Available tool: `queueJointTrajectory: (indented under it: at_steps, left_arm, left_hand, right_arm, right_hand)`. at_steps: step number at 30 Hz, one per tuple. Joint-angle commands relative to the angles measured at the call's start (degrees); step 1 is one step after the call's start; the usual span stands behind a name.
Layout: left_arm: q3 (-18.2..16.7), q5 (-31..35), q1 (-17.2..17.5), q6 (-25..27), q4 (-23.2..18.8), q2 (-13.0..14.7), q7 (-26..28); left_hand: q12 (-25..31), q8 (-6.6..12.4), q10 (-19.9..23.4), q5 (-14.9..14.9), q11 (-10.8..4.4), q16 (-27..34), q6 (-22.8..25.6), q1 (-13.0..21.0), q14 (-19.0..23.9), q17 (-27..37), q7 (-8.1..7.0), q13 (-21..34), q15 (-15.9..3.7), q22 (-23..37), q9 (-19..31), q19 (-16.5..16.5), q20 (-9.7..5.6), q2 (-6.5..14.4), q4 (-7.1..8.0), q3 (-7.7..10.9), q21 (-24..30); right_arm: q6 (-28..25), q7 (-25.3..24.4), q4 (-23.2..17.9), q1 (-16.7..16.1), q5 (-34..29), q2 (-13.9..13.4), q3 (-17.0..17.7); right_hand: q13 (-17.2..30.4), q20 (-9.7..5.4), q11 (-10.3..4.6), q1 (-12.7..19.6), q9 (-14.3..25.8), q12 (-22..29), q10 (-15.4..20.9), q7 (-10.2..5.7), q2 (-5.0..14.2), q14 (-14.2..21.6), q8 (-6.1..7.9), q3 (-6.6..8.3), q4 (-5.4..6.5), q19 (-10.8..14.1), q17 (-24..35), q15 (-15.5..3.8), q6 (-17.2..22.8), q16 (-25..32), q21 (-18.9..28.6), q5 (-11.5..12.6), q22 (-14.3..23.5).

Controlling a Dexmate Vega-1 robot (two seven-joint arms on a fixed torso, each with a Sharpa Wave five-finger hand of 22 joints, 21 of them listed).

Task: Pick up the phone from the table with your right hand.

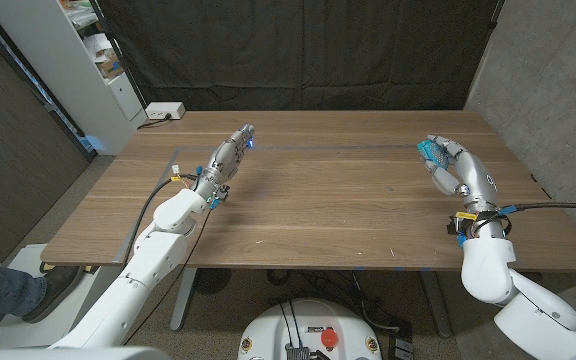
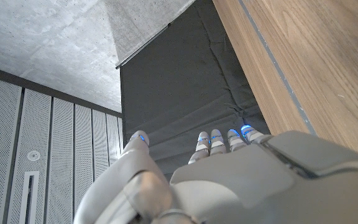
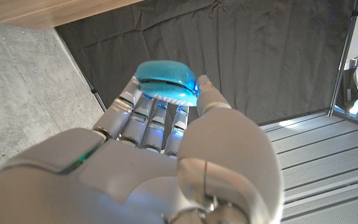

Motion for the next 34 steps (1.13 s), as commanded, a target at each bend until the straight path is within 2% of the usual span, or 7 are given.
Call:
queueJointTrajectory:
  at_steps: [1,20,34]
  left_arm:
    - [-1.3,-0.8,0.6,-0.3,0.6,-0.1,-0.4]
    - [-1.7,-0.8,0.7,-0.4,0.3,0.2,-1.0]
    - [-1.7,-0.8,0.7,-0.4,0.9,-0.2,-1.1]
  left_hand:
    - [0.0,-0.16,-0.4,0.0,-0.08,0.2,0.4,0.1,-1.0,0.0,0.22,0.1,0.21,0.2,-0.1,-4.0,0.13,0.4,-0.22,0.03,-0.1]
    - [0.0,-0.15,-0.3,0.0,-0.02,0.2,0.4,0.1,-1.0,0.1,0.19,0.1,0.14,0.2,-0.1,-3.7,0.20,0.5,-0.32,-0.05,-0.1]
    - [0.0,-0.15,-0.3,0.0,-0.24,0.2,0.5,0.1,-0.9,0.1,0.26,0.1,0.13,0.2,-0.1,-3.7,0.20,0.5,-0.40,-0.10,-0.2]
  right_arm:
    - [3.2,1.7,0.3,0.9,1.3,1.3,0.9]
    - [4.9,2.9,1.7,2.2,1.9,2.7,0.4]
    - [4.9,4.2,2.4,3.4,2.6,2.3,0.2]
  right_hand:
    - [0.2,-5.17,-2.91,0.0,0.2,0.0,3.3,0.46,0.59,0.3,0.05,0.70,0.88,0.3,0.3,-7.50,0.4,-0.3,-0.2,0.3,0.0]
    - [0.3,-5.04,-2.84,0.4,0.2,-0.2,3.2,0.52,0.69,0.3,-0.15,0.67,0.77,0.2,0.6,-7.36,0.4,-0.3,-0.3,0.3,0.0]
    - [0.3,-4.95,-2.76,0.4,0.2,-0.3,3.1,0.57,0.69,0.1,-0.30,0.59,0.82,0.2,0.7,-7.30,0.3,-0.4,-0.5,0.3,0.0]
